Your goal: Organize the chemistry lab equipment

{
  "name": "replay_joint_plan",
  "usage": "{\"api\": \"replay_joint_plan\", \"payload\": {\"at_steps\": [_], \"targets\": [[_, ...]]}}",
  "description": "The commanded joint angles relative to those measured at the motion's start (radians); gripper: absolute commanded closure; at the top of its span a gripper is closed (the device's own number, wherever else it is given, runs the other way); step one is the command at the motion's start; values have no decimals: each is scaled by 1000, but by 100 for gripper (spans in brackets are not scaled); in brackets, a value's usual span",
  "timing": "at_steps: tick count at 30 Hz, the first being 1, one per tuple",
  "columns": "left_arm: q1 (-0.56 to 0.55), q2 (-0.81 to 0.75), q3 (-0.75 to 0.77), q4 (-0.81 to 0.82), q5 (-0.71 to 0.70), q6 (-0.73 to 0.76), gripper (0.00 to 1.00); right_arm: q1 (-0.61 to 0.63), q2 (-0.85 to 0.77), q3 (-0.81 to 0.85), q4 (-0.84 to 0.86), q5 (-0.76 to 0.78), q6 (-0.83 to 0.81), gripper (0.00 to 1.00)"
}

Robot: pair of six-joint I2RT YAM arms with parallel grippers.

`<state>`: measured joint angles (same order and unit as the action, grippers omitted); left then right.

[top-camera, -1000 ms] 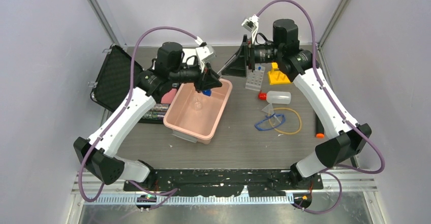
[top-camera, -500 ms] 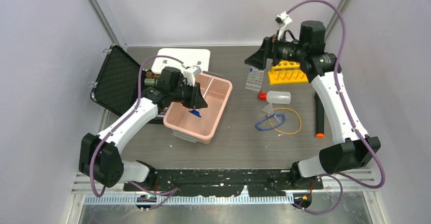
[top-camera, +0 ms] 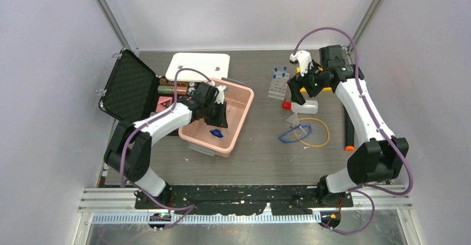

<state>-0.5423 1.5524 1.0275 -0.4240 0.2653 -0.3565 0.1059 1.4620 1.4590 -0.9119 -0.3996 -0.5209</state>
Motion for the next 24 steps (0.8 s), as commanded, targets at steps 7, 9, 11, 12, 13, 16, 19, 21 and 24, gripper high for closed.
{"api": "replay_joint_plan", "payload": {"at_steps": [7, 9, 11, 12, 13, 16, 19, 21, 24], "targets": [[-7, 129, 82, 41, -38, -44, 79, -35, 117, -150, 140, 225, -512, 2], [-10, 133, 82, 43, -34, -38, 71, -39, 155, -136, 155, 227, -543, 2], [-11, 131, 87, 36, -32, -36, 63, -47, 193, -124, 160, 224, -578, 2], [-14, 125, 91, 31, -30, -35, 55, -51, 211, -120, 160, 217, -591, 2], [-15, 117, 93, 26, -29, -31, 50, -53, 218, -119, 160, 213, -619, 2], [-20, 82, 97, 20, -27, -21, 37, -55, 251, -120, 165, 196, -683, 3], [-26, 48, 101, 20, -20, -13, 29, -55, 297, -110, 172, 187, -717, 2], [-33, 29, 102, 22, -12, -8, 29, -56, 336, -92, 167, 188, -732, 1], [-42, -14, 98, 21, 0, 3, 27, -60, 381, -69, 132, 177, -767, 0]]}}
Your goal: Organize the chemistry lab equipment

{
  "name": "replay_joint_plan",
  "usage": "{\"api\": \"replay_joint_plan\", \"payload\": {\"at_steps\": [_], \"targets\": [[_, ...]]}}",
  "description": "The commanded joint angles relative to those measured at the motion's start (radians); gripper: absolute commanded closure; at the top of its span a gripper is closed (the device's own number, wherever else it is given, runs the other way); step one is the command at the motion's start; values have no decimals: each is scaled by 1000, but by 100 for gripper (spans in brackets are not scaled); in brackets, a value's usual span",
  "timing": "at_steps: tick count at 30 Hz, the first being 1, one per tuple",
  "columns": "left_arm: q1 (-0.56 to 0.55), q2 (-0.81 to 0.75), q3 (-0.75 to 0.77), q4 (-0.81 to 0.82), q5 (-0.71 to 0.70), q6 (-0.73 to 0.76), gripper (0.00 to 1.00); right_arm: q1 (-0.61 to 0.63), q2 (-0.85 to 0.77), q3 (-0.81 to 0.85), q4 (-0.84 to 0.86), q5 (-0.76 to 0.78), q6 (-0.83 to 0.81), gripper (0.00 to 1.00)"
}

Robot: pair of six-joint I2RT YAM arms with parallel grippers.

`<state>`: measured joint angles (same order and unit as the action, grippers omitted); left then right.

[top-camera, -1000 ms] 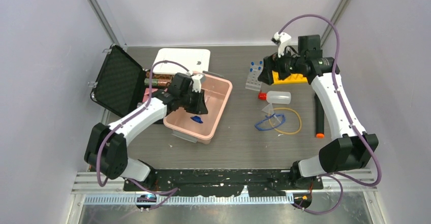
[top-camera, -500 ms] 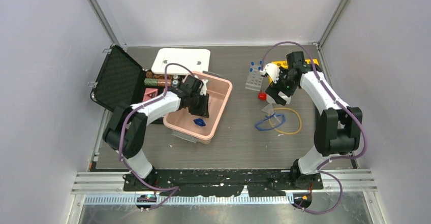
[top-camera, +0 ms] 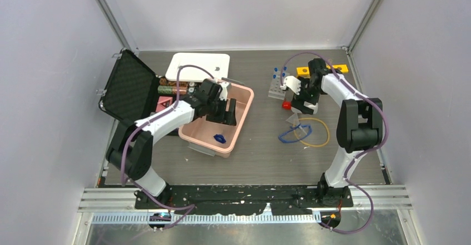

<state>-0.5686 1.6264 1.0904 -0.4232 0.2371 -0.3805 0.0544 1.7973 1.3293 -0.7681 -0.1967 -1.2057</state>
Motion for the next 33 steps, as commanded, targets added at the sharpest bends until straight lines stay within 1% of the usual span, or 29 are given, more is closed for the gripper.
{"api": "replay_joint_plan", "payload": {"at_steps": [1, 4, 6, 8, 9, 10, 11, 12, 14, 17, 18, 21, 22, 23, 24, 25, 26, 27, 28, 29, 30, 31, 33], "targets": [[-18, -105, 31, 19, 28, 31, 27, -12, 65, 74, -22, -33, -89, 2], [-19, -165, 17, 22, 20, 40, 21, -16, 99, 100, -76, -51, -112, 8], [-20, -215, 10, 30, 15, 55, 15, -20, 114, 119, -106, -63, -116, 15], [-19, -255, 1, 40, 5, 69, 5, -29, 116, 124, -114, -66, -119, 32], [-19, -275, 0, 46, 0, 75, 2, -32, 115, 125, -113, -62, -122, 36], [-19, -293, 3, 49, -1, 84, 1, -38, 112, 126, -110, -60, -123, 43], [-19, -309, 7, 52, -4, 93, 0, -39, 111, 130, -110, -57, -121, 46], [-20, -324, 13, 52, -7, 103, 0, -41, 107, 134, -110, -57, -117, 51], [-19, -348, 29, 50, -16, 128, 0, -55, 98, 177, -132, -75, -98, 57], [-3, -380, 48, 56, -50, 157, 0, -77, 61, 259, -232, -126, -43, 61], [15, -393, 51, 68, -60, 156, 0, -80, 18, 305, -256, -172, -30, 61], [106, -406, 75, 77, -48, 117, 0, -72, -63, 417, -380, -294, 32, 62], [134, -406, 89, 72, -44, 109, 0, -59, -79, 473, -396, -344, 73, 62], [162, -405, 104, 68, -42, 103, 0, -2, -109, 497, -410, -361, 102, 62], [186, -405, 119, 62, -40, 99, 0, 28, -120, 540, -410, -383, 156, 62], [214, -406, 132, 61, -40, 98, 0, 96, -139, 558, -408, -392, 182, 62], [243, -406, 145, 62, -40, 92, 0, 131, -146, 583, -388, -406, 230, 62], [270, -409, 155, 66, -41, 85, 0, 211, -164, 587, -370, -410, 251, 61], [301, -411, 164, 72, -38, 77, 0, 255, -174, 580, -311, -406, 290, 60], [328, -413, 170, 76, -35, 71, 0, 337, -187, 570, -280, -388, 305, 58], [356, -415, 177, 78, -33, 69, 0, 379, -189, 554, -222, -377, 325, 58], [380, -419, 183, 77, -32, 68, 0, 448, -178, 545, -195, -360, 334, 57], [422, -428, 194, 68, -31, 70, 0, 535, -137, 554, -145, -352, 367, 57]]}}
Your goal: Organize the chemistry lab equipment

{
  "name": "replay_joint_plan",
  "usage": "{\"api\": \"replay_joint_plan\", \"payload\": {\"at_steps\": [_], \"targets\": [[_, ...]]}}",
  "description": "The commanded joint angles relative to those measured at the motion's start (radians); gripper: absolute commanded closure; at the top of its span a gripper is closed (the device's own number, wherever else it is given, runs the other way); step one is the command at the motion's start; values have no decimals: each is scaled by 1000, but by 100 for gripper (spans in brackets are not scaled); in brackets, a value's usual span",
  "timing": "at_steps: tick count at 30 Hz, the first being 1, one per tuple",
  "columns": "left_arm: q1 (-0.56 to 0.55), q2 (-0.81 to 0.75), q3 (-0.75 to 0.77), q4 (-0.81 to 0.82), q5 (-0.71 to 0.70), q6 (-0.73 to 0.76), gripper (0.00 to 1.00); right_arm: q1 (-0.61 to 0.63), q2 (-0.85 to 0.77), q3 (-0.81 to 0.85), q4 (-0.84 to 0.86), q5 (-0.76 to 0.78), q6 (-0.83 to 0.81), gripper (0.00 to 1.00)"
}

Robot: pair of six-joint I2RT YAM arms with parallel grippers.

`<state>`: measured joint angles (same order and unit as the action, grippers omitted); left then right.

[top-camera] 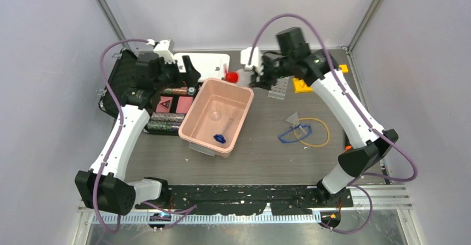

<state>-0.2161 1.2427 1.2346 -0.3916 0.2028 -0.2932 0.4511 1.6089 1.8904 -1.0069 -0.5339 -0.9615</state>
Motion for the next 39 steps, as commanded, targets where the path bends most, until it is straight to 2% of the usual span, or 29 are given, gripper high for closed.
{"api": "replay_joint_plan", "payload": {"at_steps": [1, 7, 9, 11, 14, 15, 17, 20, 23, 25, 29, 31, 33, 39], "targets": [[83, -49, 56, 26, 2, -10, 0, 160, 67, -4, 116, -17, 144, 57], [114, -103, 50, 9, -51, 49, 0, 285, 176, -86, 219, -11, 161, 55], [122, -112, 43, 2, -53, 48, 0, 319, 205, -89, 208, 0, 150, 49], [124, -114, 36, 1, -47, 50, 0, 325, 216, -80, 202, -3, 160, 31], [125, -110, 33, 5, -31, 51, 0, 326, 203, -53, 185, -5, 186, 14], [126, -106, 34, 8, -20, 50, 0, 319, 177, -51, 171, 2, 191, 6], [124, -95, 40, 16, 2, 43, 0, 284, 115, -63, 152, 0, 216, 1], [124, -76, 48, 39, 45, 45, 0, 187, 25, -107, 48, -21, 250, 0], [124, -61, 51, 68, 83, 48, 0, 14, -48, -175, -95, -13, 211, 3], [124, -52, 51, 81, 115, 56, 0, -94, -87, -278, -189, 26, 112, 9], [123, -40, 52, 95, 176, 60, 0, -261, -155, -535, -259, 86, -106, 10], [118, -35, 52, 98, 185, 61, 0, -282, -165, -599, -274, 100, -202, 11], [113, -31, 55, 97, 188, 63, 0, -283, -176, -667, -232, 101, -227, 11], [101, -15, 78, 70, 191, 66, 1, -246, -77, -798, -55, 148, -211, 11]]}}
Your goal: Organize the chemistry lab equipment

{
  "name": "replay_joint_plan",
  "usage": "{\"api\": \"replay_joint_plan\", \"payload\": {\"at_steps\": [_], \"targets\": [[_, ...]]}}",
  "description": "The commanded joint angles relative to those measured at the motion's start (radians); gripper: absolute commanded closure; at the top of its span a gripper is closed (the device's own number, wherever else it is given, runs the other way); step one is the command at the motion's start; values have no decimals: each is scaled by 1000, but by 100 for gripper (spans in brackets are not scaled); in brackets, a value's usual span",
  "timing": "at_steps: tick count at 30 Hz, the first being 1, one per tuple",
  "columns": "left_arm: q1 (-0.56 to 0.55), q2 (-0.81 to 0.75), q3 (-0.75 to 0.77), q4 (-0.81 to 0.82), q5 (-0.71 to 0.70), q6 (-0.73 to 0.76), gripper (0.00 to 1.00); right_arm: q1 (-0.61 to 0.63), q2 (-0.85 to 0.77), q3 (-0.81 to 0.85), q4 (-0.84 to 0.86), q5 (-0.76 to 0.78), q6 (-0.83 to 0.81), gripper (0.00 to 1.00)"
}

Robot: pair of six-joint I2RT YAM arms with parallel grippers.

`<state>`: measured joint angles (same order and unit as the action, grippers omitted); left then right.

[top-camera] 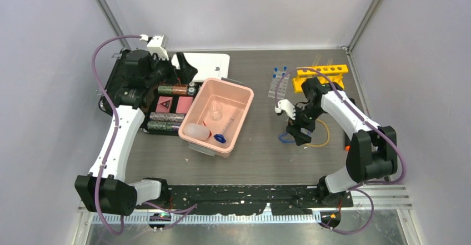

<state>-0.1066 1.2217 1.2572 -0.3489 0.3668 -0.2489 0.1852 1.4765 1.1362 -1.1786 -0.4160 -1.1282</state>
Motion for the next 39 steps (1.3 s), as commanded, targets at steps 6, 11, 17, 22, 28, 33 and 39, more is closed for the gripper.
{"api": "replay_joint_plan", "payload": {"at_steps": [6, 11, 17, 22, 28, 33, 39], "targets": [[-10, -2, 49, 13, 0, 43, 0, 45, 129, -123, 277, 78, -58, 9], [-10, -5, 46, 17, -18, 55, 0, 75, 150, -181, 371, 121, -61, 16], [-10, 5, 59, 25, -27, 56, 0, 119, 108, -212, 404, 145, -58, 48], [-10, 10, 65, 30, -28, 57, 0, 153, 58, -125, 273, 82, -37, 79], [-10, 2, 64, 30, -28, 60, 0, 155, 14, 262, -24, -64, 20, 92], [-11, 0, 50, 43, -31, 44, 0, 236, 68, 651, -118, -170, 96, 93], [-10, 6, 40, 50, -42, 20, 0, 478, 215, 837, 58, -129, 76, 93]]}}
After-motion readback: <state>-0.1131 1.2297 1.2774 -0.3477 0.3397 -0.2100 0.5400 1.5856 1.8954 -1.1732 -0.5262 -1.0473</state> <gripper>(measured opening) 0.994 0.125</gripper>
